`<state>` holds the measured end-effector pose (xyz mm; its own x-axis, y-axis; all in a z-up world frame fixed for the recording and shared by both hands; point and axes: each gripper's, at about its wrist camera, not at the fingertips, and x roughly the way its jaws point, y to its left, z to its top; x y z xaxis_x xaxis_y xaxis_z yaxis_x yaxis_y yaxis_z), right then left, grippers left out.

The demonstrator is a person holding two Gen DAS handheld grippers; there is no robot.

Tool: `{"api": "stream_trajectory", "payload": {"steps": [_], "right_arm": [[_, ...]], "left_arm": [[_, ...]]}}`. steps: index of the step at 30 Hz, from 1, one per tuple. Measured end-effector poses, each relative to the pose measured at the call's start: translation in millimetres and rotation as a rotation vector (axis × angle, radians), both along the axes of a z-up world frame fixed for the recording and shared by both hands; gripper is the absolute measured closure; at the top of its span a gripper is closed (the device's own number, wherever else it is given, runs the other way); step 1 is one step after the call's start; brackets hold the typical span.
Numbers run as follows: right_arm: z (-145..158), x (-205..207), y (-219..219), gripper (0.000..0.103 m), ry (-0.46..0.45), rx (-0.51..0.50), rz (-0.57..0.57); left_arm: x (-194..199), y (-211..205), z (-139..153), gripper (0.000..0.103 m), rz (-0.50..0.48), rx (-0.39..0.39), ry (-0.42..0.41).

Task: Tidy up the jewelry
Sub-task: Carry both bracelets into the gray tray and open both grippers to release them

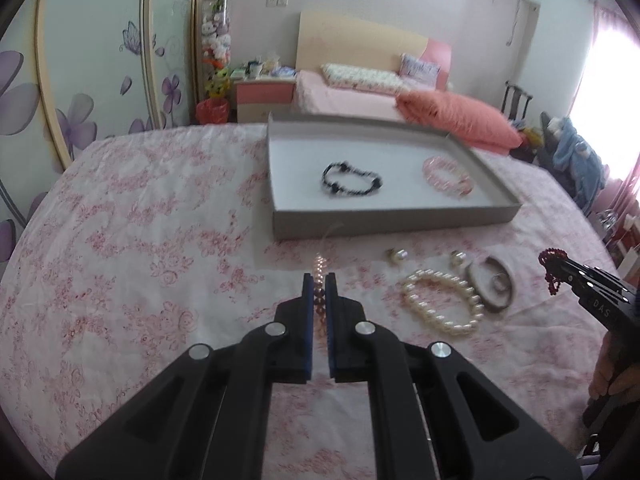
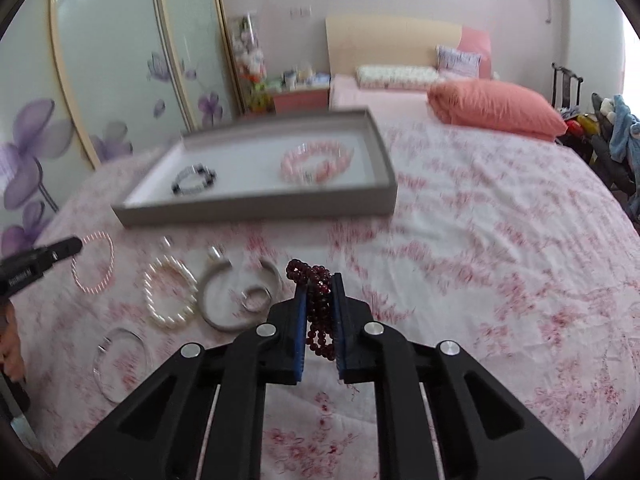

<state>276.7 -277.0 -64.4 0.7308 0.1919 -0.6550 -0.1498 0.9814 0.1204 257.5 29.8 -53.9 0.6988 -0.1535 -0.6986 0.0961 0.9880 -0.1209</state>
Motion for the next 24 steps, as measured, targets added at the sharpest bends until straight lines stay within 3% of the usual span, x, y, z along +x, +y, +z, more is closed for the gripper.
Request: {"api": "stream_trajectory", "payload": {"steps": [6,14,18,24], "right_arm": [[36,-20,8,0.091,-0.137,0.019,-0.003],[81,-46,23,0.091,-0.343,0.014,-0.014],[97,-55,34,0.091,-0.451,-0.033,-0.024],[108,-61,44,0.091,-0.540,-0.057,-0.028]], "left_arm": [[-19,-6,28,0.097,-0.017,-0.022,-0.104],[-44,-20,67,0.097,0.007,0.020,-0.304],[-55,-32,82,0.097,0.008,0.045,-0.389],[-66,-52,96,0.097,0.013,0.087,-0.482]]}}
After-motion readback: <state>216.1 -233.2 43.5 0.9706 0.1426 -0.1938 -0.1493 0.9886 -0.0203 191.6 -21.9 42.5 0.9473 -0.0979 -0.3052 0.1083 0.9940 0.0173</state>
